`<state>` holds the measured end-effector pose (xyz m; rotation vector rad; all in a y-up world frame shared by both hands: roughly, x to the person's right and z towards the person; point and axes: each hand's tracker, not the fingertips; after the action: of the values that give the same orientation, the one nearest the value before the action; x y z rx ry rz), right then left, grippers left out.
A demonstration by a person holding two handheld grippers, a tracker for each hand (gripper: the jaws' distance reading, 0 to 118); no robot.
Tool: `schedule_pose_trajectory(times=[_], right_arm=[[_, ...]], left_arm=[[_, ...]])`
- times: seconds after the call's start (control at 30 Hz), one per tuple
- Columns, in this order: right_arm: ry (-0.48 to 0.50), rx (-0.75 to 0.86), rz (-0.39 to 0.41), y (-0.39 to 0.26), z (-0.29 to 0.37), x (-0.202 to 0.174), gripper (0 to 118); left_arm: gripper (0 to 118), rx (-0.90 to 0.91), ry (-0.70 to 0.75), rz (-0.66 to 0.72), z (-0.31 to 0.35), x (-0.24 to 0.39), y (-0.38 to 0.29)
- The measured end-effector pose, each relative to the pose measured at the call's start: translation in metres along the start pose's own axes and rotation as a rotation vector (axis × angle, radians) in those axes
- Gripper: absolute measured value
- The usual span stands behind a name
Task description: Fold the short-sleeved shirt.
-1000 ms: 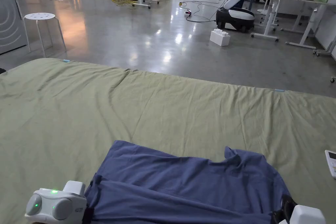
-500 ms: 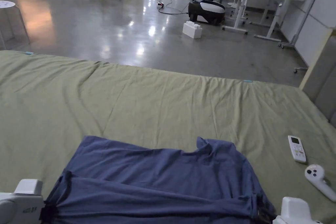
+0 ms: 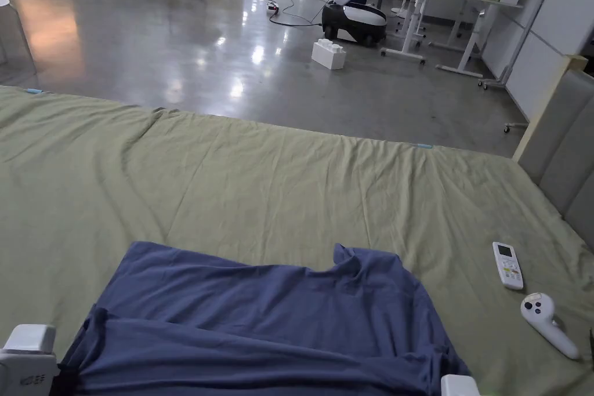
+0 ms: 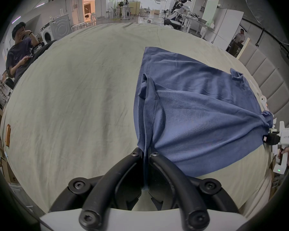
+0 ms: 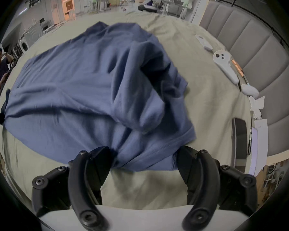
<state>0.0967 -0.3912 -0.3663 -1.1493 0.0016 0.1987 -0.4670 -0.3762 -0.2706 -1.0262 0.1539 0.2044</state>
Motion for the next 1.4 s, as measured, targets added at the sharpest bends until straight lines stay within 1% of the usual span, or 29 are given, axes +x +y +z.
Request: schedule_pose_trajectory(times=[0.03,0.07,0.1,0.13,0.17,0.2,0.23,0.27,0.3,0.33,0.4,0.43,0.6,0.7,0.87,1.0,1.17,1.3,1.4], right_arm=[[0.012,0.016,-0.021,-0.005,0.003,0.001,78],[0.021,0.037,-0.044,-0.008,0.006,0.002,67],[0.036,0.043,-0.051,-0.011,0.007,0.003,57],[0.046,0.048,-0.049,-0.012,0.009,0.003,44],[0.061,0.062,-0.041,-0.011,0.010,0.000,25],[0.075,0.071,-0.028,-0.011,0.010,-0.003,17],[0.090,0.082,-0.019,-0.011,0.014,-0.008,14],[0.076,0.082,-0.008,-0.011,0.015,-0.015,11],[0.057,0.081,0.017,-0.011,0.016,-0.020,11],[0.051,0.081,0.026,-0.011,0.017,-0.021,10],[0.067,0.097,-0.026,-0.012,0.020,-0.015,9],[0.078,0.101,-0.037,-0.014,0.023,-0.011,8],[0.108,0.170,-0.041,-0.011,0.046,0.003,8],[0.115,0.212,-0.033,-0.001,0.068,0.006,8],[0.098,0.279,-0.010,0.020,0.102,0.015,8],[0.092,0.292,0.003,0.024,0.123,0.021,8],[0.093,0.277,0.030,-0.003,0.138,0.021,8],[0.108,0.231,0.034,-0.043,0.139,0.017,8],[0.100,0.170,0.043,-0.078,0.131,0.012,8]], left_arm=[[5,0.003,0.014,-0.010,0.001,0.000,0.000],[5,0.005,0.016,-0.014,0.002,0.001,-0.001],[5,0.005,0.017,-0.018,0.003,0.002,-0.001],[5,0.006,0.017,-0.020,0.001,0.000,0.000],[5,0.003,0.013,-0.018,0.000,0.000,-0.001],[5,0.005,0.013,-0.015,0.001,0.000,-0.002],[5,0.007,0.012,-0.011,0.001,0.000,-0.003],[5,0.009,0.012,-0.007,0.000,-0.001,-0.002],[5,0.008,0.007,-0.002,0.000,-0.001,-0.002],[5,0.013,0.007,0.000,0.001,-0.001,-0.003],[5,0.025,0.004,0.009,0.003,-0.002,-0.004],[5,0.031,-0.003,0.019,0.005,-0.002,-0.004],[5,0.079,-0.035,0.037,0.025,-0.003,0.004],[5,0.111,-0.063,0.042,0.040,-0.004,0.016],[5,0.167,-0.105,0.046,0.073,-0.004,0.041],[5,0.198,-0.123,0.052,0.098,-0.008,0.048],[5,0.202,-0.129,0.050,0.119,-0.019,0.029],[5,0.159,-0.120,0.051,0.124,-0.025,-0.009],[5,0.103,-0.105,0.057,0.119,-0.030,-0.041]])
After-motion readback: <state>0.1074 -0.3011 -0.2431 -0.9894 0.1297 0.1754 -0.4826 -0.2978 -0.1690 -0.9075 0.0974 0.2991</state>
